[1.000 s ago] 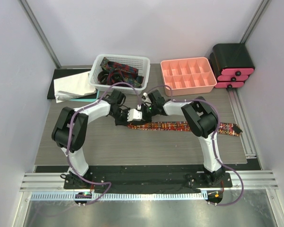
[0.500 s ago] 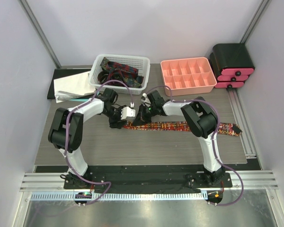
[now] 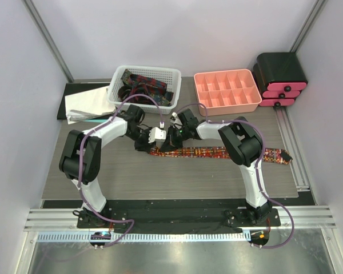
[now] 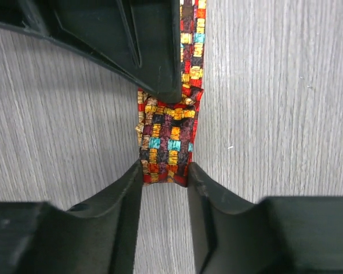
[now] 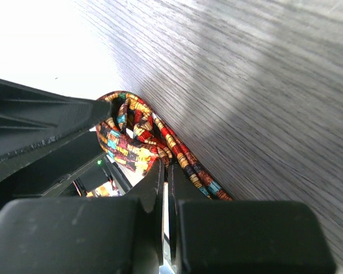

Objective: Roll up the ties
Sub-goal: Roll the tie at the center of the board.

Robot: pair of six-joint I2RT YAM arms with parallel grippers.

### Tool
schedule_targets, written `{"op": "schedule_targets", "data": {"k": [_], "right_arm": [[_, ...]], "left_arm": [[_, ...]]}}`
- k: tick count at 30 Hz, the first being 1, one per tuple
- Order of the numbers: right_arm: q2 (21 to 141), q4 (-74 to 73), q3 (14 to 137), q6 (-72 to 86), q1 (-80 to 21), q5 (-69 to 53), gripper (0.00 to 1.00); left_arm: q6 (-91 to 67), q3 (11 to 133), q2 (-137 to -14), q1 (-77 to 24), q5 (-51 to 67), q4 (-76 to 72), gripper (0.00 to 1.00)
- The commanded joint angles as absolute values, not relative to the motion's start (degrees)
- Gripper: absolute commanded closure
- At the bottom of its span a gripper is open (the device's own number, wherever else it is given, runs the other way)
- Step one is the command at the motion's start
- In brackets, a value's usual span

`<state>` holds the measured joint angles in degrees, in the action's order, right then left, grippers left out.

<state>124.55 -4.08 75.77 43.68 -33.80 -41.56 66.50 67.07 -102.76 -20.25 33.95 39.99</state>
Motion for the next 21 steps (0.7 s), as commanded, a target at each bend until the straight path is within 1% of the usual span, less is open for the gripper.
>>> {"op": "schedule_targets", "data": {"k": [1,8,12,15,21], "right_arm": [[127.8,-7.6,75.8,41.0,-33.9,-35.3,0.99],[128.1,-7.5,75.9,41.6,-33.9,-36.1,0.99],[127.4,-6.6,75.6,42.1,-33.9,-37.0,0.99],[126.4,-5.0,75.0,43.4,-33.8,-38.1,0.98],[122.9,-2.6,73.7,45.5,-33.7,-41.0,0.88]], "left_arm": [[66.8,69.8,-102.3,-20.8,36.5,42.6,0.67],[63.8,71.2,-102.7,-24.7,37.8,41.4,0.7],[61.9,72.2,-105.7,-27.7,33.8,40.3,0.7],[60.9,72.8,-107.3,-28.1,32.7,40.0,0.7],[59.5,72.9,-109.9,-28.6,27.0,40.1,0.68]]}}
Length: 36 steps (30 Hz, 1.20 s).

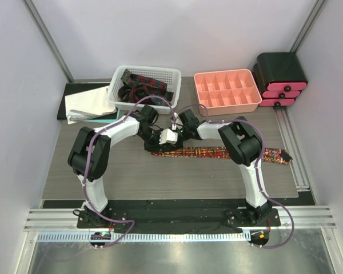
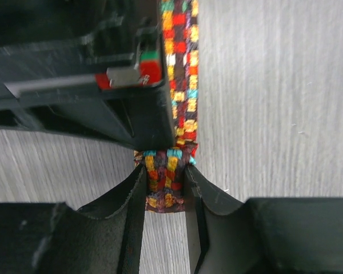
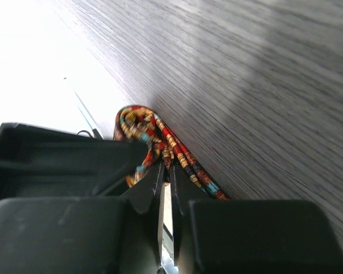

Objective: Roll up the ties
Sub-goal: Roll the tie at the center of the board.

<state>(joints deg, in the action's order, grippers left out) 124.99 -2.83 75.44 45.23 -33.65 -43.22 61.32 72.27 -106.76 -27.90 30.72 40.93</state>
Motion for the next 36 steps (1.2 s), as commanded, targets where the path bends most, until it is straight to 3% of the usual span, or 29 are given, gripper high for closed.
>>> {"op": "schedule_targets", "data": {"k": [1,3,10,14,20,32,33,34,36], "right_arm": [[122.3,-2.6,73.2,46.0,-33.4,-41.4,0.86],[120.3,-2.6,72.4,46.4,-33.1,-42.1,0.79],[116.2,-4.2,70.1,45.7,-31.6,-43.2,0.72],[116.8,-2.1,69.8,47.4,-31.8,-43.0,0.62],[119.2,3.3,70.8,51.1,-32.0,-42.9,0.59],[122.4,2.0,72.9,49.9,-34.2,-41.6,0.61],[122.5,1.1,72.9,49.7,-34.2,-40.8,0.64],[122.4,0.7,72.9,49.2,-34.2,-40.6,0.74],[122.2,0.4,72.7,48.5,-33.8,-40.2,0.85]], "left_arm": [[59.3,72.8,-110.0,-28.7,26.5,40.1,0.68],[59.2,72.0,-110.4,-28.6,25.4,40.2,0.69],[59.2,71.3,-110.9,-28.6,24.9,39.5,0.69],[59.6,71.1,-110.8,-28.7,25.1,39.6,0.68],[59.6,70.9,-110.4,-28.6,25.3,39.5,0.64],[59.6,70.8,-110.1,-28.6,25.1,39.5,0.64],[59.6,70.9,-110.1,-28.6,25.1,39.5,0.64],[59.5,70.8,-110.0,-28.6,25.0,39.5,0.64],[59.5,70.8,-109.8,-28.4,24.8,39.7,0.63]]}}
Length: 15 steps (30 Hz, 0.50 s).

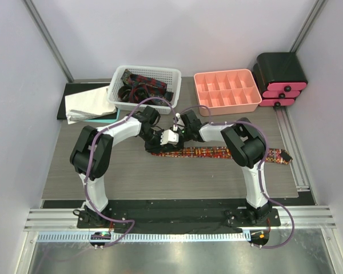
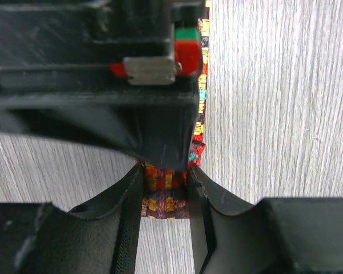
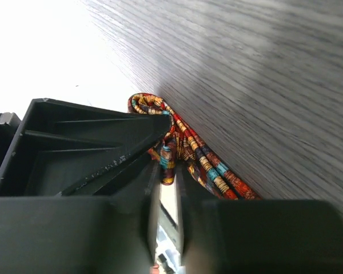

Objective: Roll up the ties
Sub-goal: Roll the tie at the center of the board.

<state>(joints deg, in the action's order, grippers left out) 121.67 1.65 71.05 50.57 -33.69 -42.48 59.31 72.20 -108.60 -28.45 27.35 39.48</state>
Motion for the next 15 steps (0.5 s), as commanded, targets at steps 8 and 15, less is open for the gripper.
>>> {"op": "schedule_targets", "data": {"k": [8,15], "right_arm": [[121.1,-4.3,70.5,45.6,-31.3,-41.1,0.99],[123.7,-2.4,68.8,46.1,-30.1,-43.8,0.99]], "left_arm": [[60.7,71.2,-104.7,-21.5,32.4,42.5,0.37],[59.9,67.9,-102.6,-21.0,38.9,37.4,0.28]]}}
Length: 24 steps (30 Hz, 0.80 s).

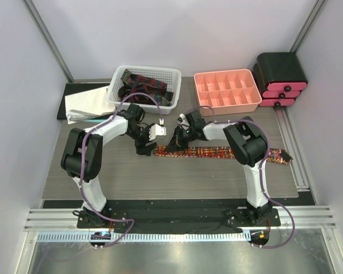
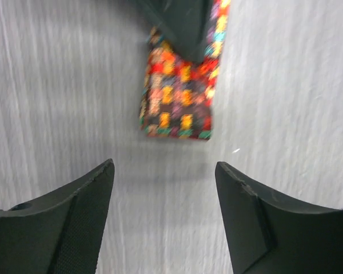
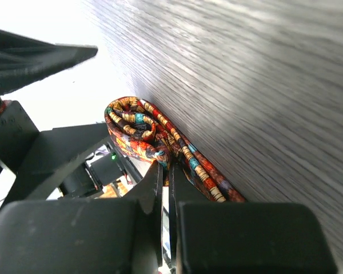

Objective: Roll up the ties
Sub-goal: Roll the tie at the center of the board.

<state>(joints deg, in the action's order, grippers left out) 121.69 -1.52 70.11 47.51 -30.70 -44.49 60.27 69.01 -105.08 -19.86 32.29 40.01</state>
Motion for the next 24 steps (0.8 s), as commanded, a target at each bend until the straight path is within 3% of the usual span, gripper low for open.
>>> {"op": "schedule_targets", "data": {"k": [1,4,9,12,19,24], "right_arm": [[123.9,-2.1,68.9,46.1,-30.1,-44.4,0.99],[125.4,-1.7,68.6,46.3,-29.6,-45.2,0.99],[126.7,-1.0,68.3,46.6,-29.4,-45.5,0.99],[127.0,-0.5,68.3,46.8,-29.4,-45.9,0.99],[127.4,-0.4,67.9,46.8,-29.4,-46.1,0.99],[127.6,1.5,68.5,47.9,-29.4,-46.0,0.99]], "left_arm": [[59.4,67.9,-102.9,-21.2,39.1,37.4,0.28],[59.4,68.5,-104.0,-22.3,38.3,36.7,0.24],[60.6,68.1,-105.5,-24.3,34.4,34.9,0.27],[61.3,68.0,-106.4,-24.8,32.0,34.9,0.33],[62.0,68.1,-103.8,-24.8,32.9,35.3,0.64],[59.9,70.0,-101.9,-25.7,37.1,36.9,0.66]]}}
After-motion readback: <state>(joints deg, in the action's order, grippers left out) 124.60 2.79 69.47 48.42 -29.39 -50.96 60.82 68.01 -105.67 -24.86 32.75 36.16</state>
